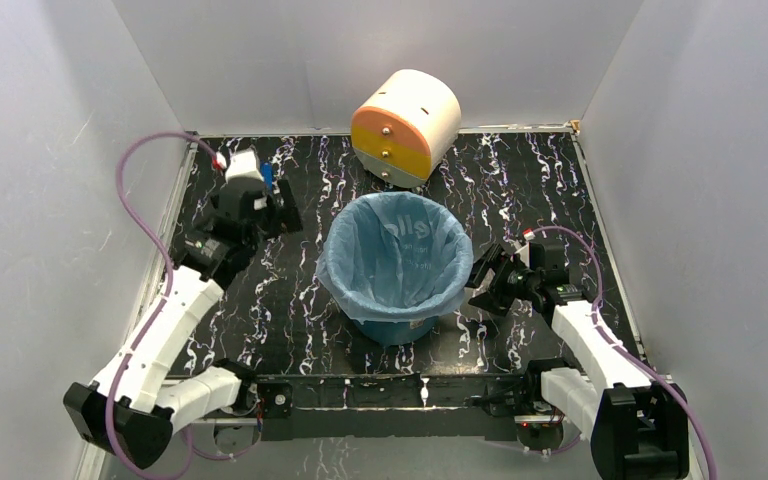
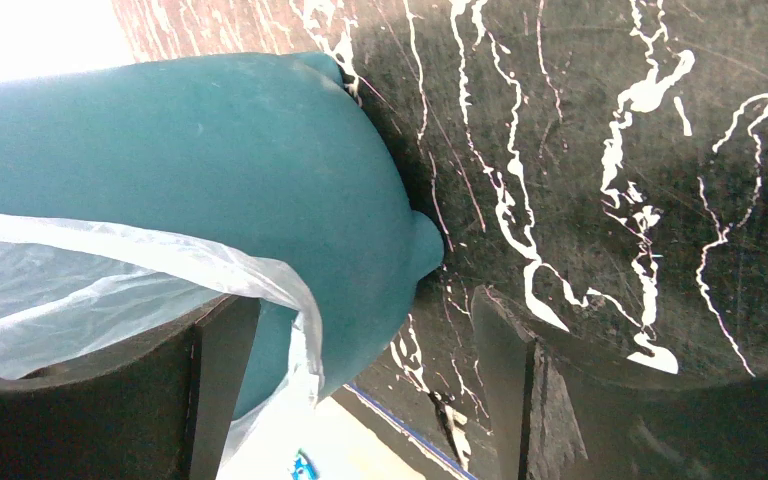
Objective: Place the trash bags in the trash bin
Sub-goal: Adjust the trash bag in the trash bin.
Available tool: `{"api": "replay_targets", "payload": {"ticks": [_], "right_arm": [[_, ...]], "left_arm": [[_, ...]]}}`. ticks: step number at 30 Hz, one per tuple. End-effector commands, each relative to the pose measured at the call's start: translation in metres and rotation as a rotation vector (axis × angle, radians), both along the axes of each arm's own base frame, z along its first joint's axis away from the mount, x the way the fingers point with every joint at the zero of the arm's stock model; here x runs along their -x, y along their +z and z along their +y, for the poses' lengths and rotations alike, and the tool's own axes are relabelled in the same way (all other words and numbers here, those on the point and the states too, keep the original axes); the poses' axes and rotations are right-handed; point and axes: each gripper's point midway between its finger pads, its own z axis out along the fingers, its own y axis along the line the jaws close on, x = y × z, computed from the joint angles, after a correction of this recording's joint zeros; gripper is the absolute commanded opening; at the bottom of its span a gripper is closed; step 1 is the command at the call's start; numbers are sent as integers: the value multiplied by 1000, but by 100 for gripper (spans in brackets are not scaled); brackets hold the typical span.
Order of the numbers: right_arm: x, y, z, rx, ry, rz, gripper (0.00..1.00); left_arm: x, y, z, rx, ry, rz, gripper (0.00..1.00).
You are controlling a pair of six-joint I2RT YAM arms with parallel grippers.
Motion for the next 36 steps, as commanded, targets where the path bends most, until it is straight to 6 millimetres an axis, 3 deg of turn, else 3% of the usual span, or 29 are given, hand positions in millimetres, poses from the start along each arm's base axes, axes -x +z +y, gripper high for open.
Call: {"api": "replay_targets", "payload": {"ticks": [1, 5, 10, 14, 18, 21, 28, 32, 36], "right_arm": [[-16, 30, 3, -11, 28, -98, 88], [-19, 32, 4, -16, 20, -112, 88], [-19, 29, 6, -28, 35, -95, 88], [-17, 27, 6, -32, 32, -84, 88], [-16, 30, 7, -40, 39, -97, 88], [-19, 39, 13, -73, 75, -144, 89], [-40, 48, 17, -56, 137, -130, 90], [-52, 48, 21, -77, 141, -111, 90], [-60, 51, 21, -62, 147, -104, 90]], "left_arm": [[27, -54, -19, 232, -10, 56, 98], [39, -80, -29, 316, -20, 106, 98], [37, -77, -41, 422, -52, 31, 98], [41, -94, -60, 481, -138, 67, 98], [55, -112, -91, 520, -346, 121, 96], [63, -138, -86, 470, -334, 219, 95], [73, -174, -86, 484, -316, 287, 92], [78, -185, -85, 536, -278, 272, 92], [77, -180, -87, 588, -268, 232, 93]]}}
